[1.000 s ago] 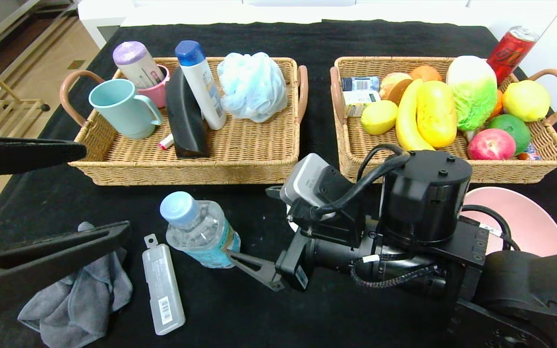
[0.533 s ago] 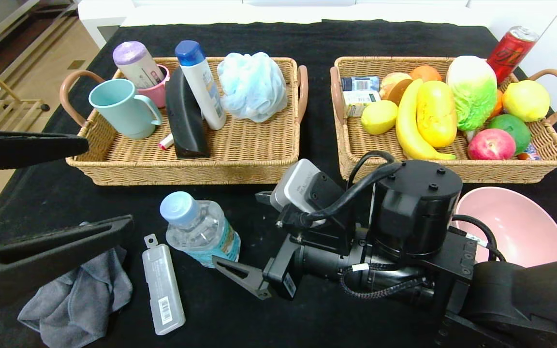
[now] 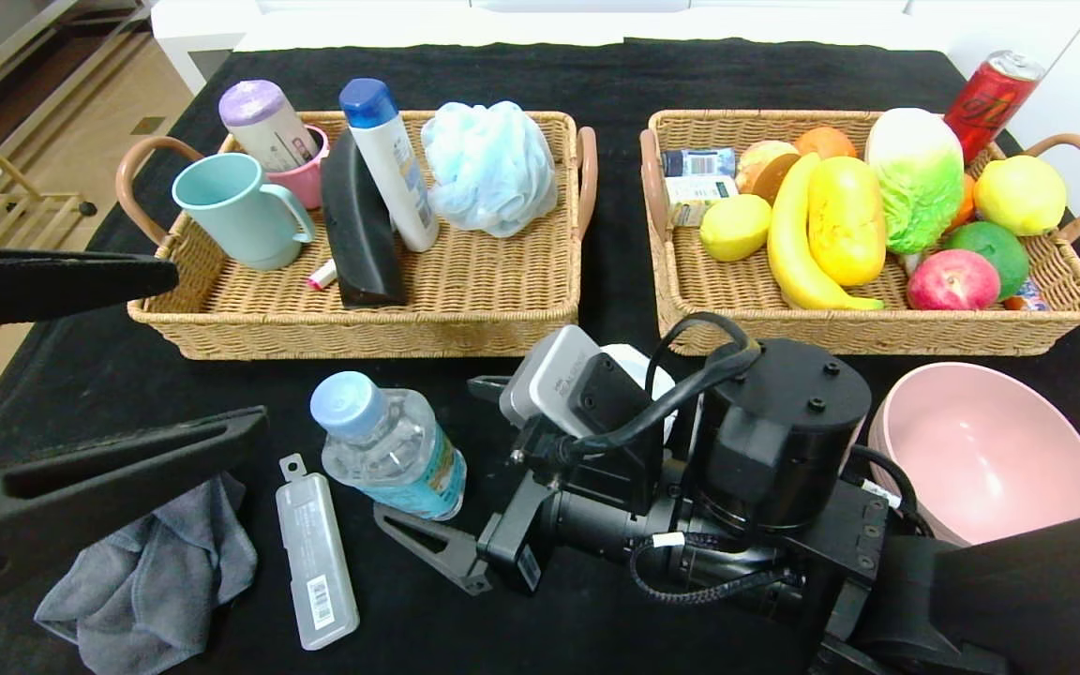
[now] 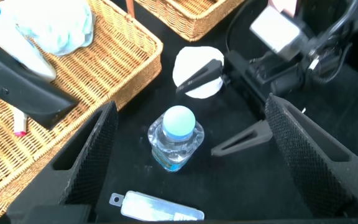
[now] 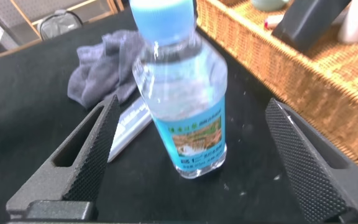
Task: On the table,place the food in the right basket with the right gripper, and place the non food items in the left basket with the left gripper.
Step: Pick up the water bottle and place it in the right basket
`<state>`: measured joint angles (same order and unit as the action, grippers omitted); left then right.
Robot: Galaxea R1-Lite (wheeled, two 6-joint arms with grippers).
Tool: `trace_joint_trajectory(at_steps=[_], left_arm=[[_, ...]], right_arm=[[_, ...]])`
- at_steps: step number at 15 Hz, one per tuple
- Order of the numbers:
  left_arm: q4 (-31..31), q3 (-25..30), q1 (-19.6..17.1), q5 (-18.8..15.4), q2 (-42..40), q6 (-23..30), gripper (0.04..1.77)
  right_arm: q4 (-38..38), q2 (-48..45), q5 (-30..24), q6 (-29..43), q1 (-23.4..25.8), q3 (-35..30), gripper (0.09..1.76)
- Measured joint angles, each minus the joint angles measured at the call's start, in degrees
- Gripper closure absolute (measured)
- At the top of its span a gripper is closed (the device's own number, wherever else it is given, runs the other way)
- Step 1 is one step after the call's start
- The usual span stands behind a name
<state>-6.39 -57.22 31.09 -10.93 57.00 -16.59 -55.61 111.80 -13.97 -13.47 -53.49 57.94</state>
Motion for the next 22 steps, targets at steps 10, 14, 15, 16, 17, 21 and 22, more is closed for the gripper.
trace_joint_trajectory(at_steps=[10,14,15,16,17,21,22], left_arm=[[2.10,1.07,0.00,-0.22,0.27,-0.09,0.09],[2.34,1.22,0.00,-0.22,0.29,-0.18,0.09],[2.34,1.22,0.00,-0.22,0.29,-0.18,0.09],[2.36,1.24,0.00,-0.20,0.29,-0.18,0.09],[2.38,1.24,-0.02,-0.17,0.29,-0.13,0.09],[2.47,1.11,-0.13,-0.02,0.22,0.04,0.09],[2.47,1.08,-0.17,-0.02,0.21,0.04,0.09]], right_arm=[[-0.85,4.35,1.16,-0.24,-0.33,2.76,0.14],[-0.30,6.17,1.16,-0.33,-0.15,6.22,0.14],[0.07,6.64,1.16,-0.35,-0.17,7.11,0.14],[0.33,7.05,1.16,-0.35,-0.28,7.88,0.14],[0.41,7.46,1.11,-0.48,-0.39,8.34,0.14],[0.38,9.07,0.89,-0.77,-0.69,9.86,0.14],[0.24,9.42,0.85,-0.78,-0.78,10.19,0.14]])
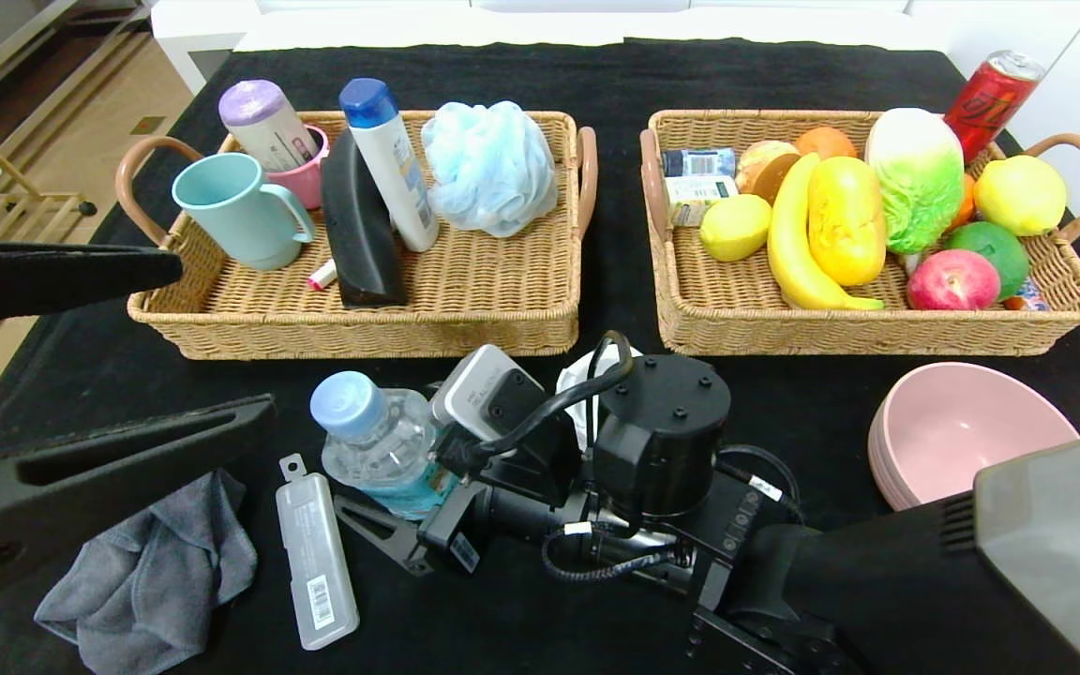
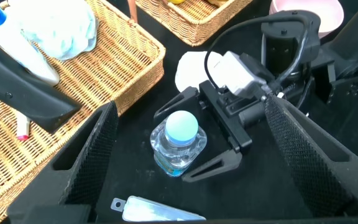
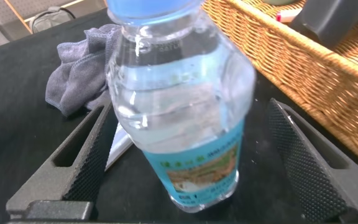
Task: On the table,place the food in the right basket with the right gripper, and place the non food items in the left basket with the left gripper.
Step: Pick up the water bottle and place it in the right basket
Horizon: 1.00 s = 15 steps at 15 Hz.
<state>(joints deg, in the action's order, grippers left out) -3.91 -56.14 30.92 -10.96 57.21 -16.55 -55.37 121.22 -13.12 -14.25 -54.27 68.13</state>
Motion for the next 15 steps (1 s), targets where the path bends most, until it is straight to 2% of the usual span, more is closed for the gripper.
trace_joint_trajectory(at_steps=[9,15], left_arm=[[0.01,-0.33,-0.21,0.20,-0.10,0.11,0.09],[2.35,0.24,-1.45,0.16,0.20,0.46,0.09]], right_arm=[[-0.63,2.06,-0.27,0.01,-0.94,2.23,0.14],[-1.85,4.49,-0.30,0.11,-0.83,5.53,0.14]])
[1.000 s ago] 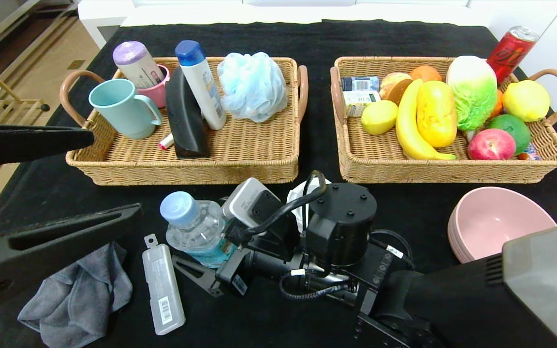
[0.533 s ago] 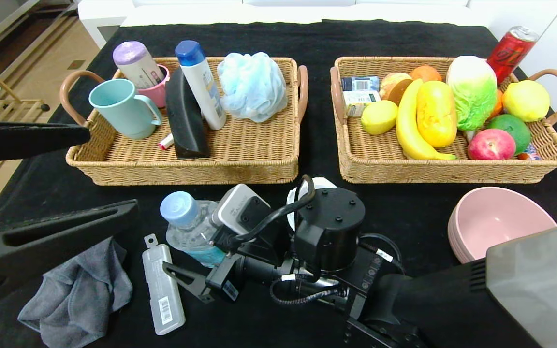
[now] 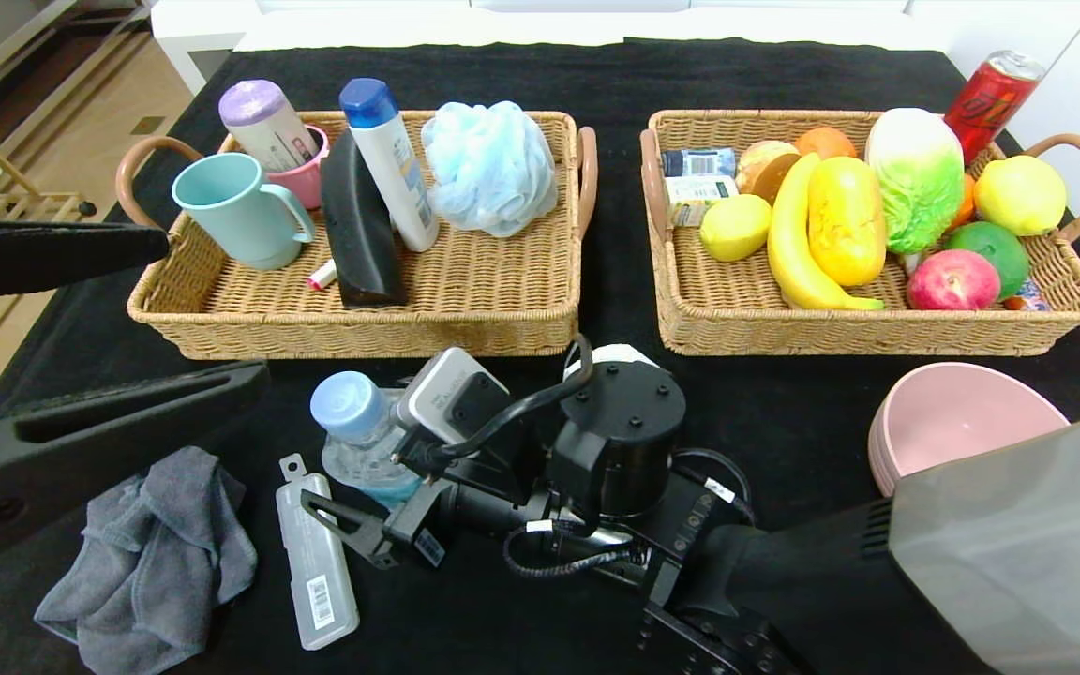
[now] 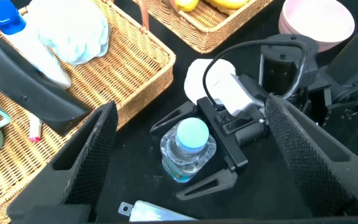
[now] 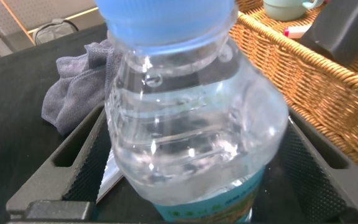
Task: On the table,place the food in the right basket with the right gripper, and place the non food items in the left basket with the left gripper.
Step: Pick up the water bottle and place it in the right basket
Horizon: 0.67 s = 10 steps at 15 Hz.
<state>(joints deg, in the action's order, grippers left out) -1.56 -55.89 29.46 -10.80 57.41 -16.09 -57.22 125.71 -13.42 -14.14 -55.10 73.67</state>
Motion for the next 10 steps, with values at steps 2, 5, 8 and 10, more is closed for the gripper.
trace_joint_trajectory(at_steps=[2,5,8,10], left_arm=[[0.00,0.00,-0.02,-0.02,0.00,0.00,0.09],[0.00,0.00,-0.02,-0.11,-0.05,0.02,0.09],[0.00,0.00,-0.02,-0.13,-0.10,0.02,0.09],[0.00,0.00,-0.02,-0.13,-0.10,0.02,0.09]], right_arm=[[-0.05,0.20,0.00,0.09,-0.02,0.11,0.14],[-0.41,0.23,0.02,0.22,-0.11,0.17,0.66],[-0.49,0.26,0.06,0.23,-0.18,0.17,0.88],[-0.46,0.28,0.02,0.26,-0.21,0.17,0.92]])
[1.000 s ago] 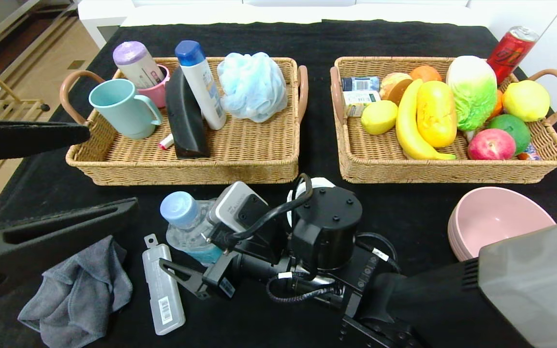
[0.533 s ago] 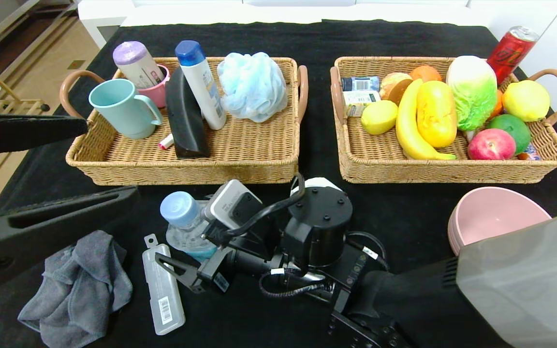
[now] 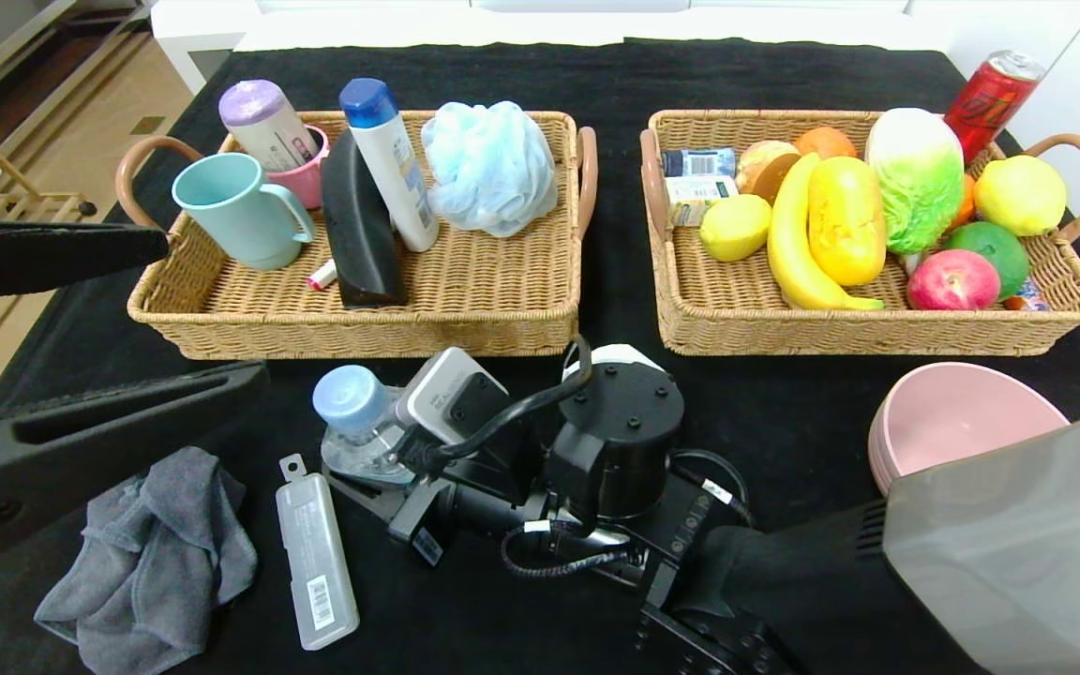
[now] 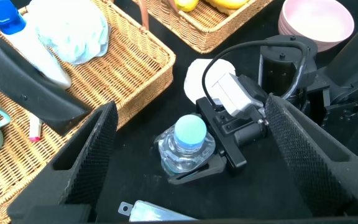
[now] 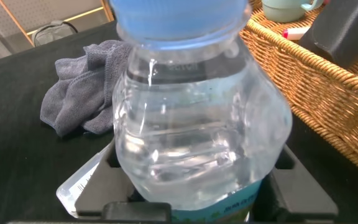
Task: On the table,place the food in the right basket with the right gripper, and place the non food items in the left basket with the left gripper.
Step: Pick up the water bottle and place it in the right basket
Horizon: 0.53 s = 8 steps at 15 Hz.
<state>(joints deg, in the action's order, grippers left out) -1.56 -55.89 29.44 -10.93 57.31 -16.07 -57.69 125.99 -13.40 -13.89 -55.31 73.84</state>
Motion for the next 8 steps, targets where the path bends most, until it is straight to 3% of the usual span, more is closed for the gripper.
trace_joint_trajectory(at_steps=[8], left_arm=[[0.00,0.00,0.02,-0.06,0.05,0.13,0.09]], right_arm=[[-1.27,-0.41,-0.02,0.63,-0.06,-0.79,0.95]])
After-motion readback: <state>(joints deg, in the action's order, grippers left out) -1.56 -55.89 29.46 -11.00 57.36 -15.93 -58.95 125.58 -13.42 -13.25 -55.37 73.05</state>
